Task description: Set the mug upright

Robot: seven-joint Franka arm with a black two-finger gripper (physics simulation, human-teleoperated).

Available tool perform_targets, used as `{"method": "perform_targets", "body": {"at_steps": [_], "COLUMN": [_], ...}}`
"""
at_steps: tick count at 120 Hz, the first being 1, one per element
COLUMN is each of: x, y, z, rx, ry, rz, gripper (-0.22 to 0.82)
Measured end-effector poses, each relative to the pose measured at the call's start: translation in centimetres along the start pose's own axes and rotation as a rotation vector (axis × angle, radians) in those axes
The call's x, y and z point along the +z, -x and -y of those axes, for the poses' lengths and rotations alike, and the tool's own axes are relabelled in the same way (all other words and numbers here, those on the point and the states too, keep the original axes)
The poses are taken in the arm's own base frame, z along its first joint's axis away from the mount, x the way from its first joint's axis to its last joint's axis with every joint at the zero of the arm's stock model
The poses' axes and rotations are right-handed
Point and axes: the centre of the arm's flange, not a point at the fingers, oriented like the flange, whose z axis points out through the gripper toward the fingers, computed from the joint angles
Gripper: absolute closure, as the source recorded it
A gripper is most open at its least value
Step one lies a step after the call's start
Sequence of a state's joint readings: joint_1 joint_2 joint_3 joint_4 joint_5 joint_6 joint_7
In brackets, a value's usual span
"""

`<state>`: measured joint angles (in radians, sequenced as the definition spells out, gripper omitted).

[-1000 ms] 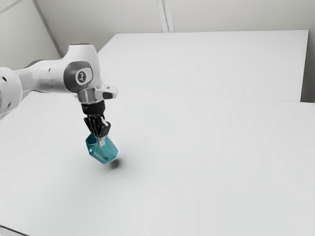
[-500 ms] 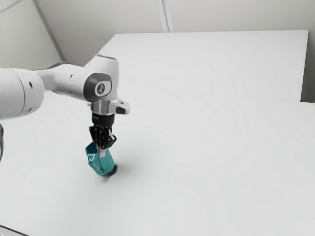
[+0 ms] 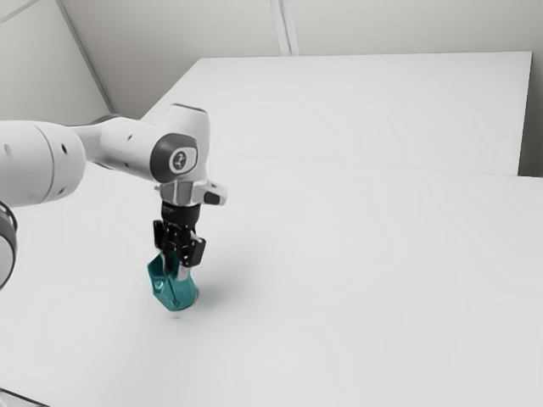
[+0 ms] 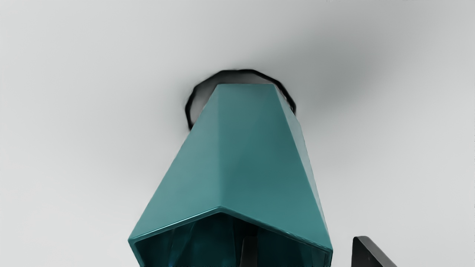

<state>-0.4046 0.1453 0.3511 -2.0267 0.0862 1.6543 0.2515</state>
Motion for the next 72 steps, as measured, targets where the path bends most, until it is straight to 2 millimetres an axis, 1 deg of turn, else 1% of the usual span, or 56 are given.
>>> {"method": "perform_targets", "body": {"at_steps": [5, 13, 21, 29, 49, 62, 72], "x": [-0.7, -2.5, -4.2, -6.5, -14.1, -19.0, -21.3], "y": [0.2, 1.1, 1.9, 2.5, 4.3, 6.0, 7.2], "z": [-0.3, -0.8, -1.0, -0.8, 0.7, 1.7, 2.3], "rx": [0.004, 0.014, 0.018, 0.014, -0.014, -0.044, -0.066], "ry": [-0.003, -0.008, -0.01, -0.017, -0.07, -0.113, -0.133], "rz": [-0.017, -0.061, -0.111, -0.175, -0.365, -0.455, -0.49], "gripper": [0.29, 0.21, 0.15, 0.11, 0.05, 0.03, 0.02]}}
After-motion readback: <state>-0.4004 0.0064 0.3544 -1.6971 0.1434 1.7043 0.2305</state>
